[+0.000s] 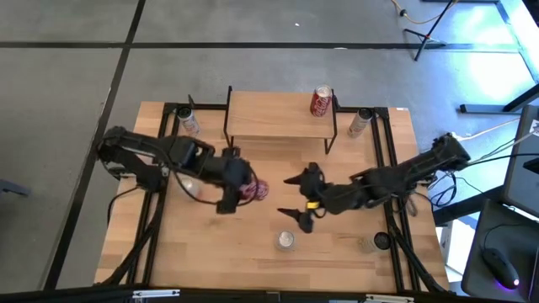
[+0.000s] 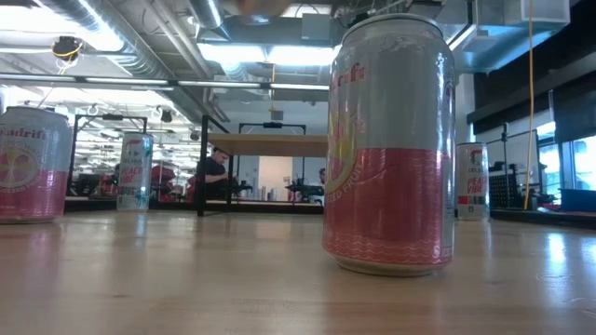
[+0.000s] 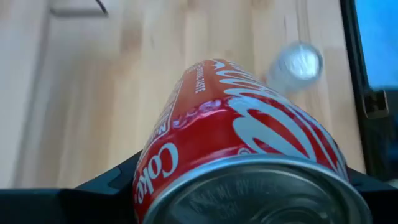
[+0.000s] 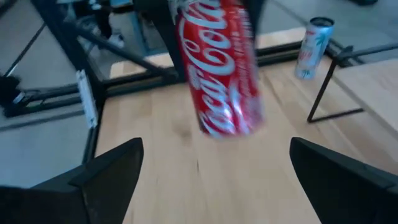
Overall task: Place canned beverage on shelf
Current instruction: Put the red soda can on the shelf aligned with the other red soda can, then put the bottom pink soda can on the shelf
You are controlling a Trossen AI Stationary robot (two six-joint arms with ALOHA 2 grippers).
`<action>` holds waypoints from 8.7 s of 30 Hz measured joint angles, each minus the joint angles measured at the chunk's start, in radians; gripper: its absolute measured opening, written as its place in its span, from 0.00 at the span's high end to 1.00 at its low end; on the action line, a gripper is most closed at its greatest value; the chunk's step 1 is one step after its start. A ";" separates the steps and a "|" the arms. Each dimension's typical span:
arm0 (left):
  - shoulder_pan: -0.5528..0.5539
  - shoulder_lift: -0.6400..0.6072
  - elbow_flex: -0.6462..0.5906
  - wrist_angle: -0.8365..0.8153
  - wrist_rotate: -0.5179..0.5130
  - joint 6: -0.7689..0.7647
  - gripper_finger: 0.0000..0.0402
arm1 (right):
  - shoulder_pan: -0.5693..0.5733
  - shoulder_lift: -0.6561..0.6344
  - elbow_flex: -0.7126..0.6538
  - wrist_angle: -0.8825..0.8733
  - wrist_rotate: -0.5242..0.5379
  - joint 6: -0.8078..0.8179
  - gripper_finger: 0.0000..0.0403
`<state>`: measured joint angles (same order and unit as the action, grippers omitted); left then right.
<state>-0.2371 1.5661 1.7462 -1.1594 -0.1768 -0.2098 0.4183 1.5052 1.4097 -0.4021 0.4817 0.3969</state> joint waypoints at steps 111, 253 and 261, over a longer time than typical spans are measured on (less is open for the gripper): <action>0.118 -0.175 -0.010 -0.084 -0.169 0.008 0.16 | -0.542 -0.253 -0.618 0.391 0.494 -0.010 0.15; -0.210 0.369 -0.452 0.947 0.129 -0.100 0.16 | 0.244 0.324 -0.203 -0.085 -0.082 0.556 0.11; -0.231 0.370 -0.452 0.945 0.147 -0.107 0.16 | 0.209 0.296 -0.179 -0.257 -0.135 0.469 0.11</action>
<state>-0.4677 1.9366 1.2945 -0.2142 -0.0294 -0.3168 0.6269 1.8008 1.2305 -0.6589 0.3464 0.8662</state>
